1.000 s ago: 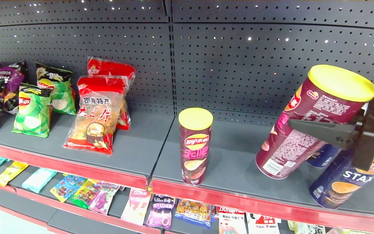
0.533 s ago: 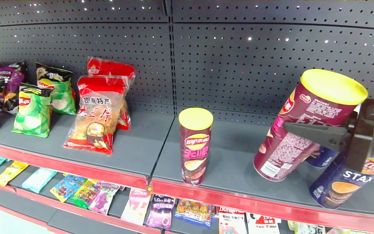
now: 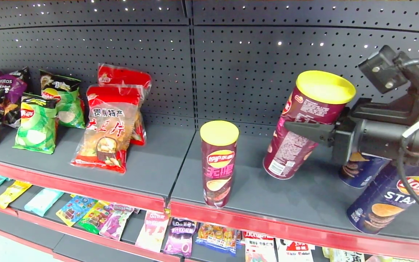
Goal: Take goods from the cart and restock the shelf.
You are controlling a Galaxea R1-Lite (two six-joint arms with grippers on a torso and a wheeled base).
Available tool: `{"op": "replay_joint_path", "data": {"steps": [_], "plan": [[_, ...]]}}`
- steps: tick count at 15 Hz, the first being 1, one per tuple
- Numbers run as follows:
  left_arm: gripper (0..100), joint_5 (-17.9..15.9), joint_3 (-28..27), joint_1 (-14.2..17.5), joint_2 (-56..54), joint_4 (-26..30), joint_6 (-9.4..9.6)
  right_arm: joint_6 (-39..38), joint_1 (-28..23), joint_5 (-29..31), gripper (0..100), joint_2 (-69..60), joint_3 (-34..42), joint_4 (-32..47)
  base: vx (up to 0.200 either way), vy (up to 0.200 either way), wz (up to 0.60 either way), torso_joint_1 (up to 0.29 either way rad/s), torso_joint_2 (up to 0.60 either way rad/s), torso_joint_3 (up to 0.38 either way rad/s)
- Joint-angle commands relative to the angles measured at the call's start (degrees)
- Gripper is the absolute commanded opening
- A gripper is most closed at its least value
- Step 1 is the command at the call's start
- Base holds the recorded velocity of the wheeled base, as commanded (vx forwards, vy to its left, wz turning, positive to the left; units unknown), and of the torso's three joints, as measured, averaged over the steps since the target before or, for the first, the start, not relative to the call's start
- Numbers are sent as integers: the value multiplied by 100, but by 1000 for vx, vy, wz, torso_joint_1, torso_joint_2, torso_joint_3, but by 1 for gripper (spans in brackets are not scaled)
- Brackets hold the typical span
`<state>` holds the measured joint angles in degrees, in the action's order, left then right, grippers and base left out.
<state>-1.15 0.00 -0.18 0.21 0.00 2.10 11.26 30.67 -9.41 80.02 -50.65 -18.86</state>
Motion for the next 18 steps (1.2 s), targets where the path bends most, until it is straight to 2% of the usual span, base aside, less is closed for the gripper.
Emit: {"op": "replay_joint_path", "data": {"steps": [1, 6, 15, 18], "plan": [[100, 0, 0, 1, -3, 0, 1, -10, -88, 1, 0, 699, -252, -171, 0, 0, 0, 0, 0, 0], [100, 0, 0, 1, -3, 0, 1, -19, -105, 9, 0, 1631, -1131, -171, 0, 0, 0, 0, 0, 0], [100, 0, 0, 1, -3, 0, 1, -28, -237, -52, 0, 2563, -1808, -162, 0, 0, 0, 0, 0, 0], [100, 0, 0, -8, -3, 0, 1, -37, -219, -237, 0, 2800, -1957, -171, 0, 0, 0, 0, 0, 0]]}}
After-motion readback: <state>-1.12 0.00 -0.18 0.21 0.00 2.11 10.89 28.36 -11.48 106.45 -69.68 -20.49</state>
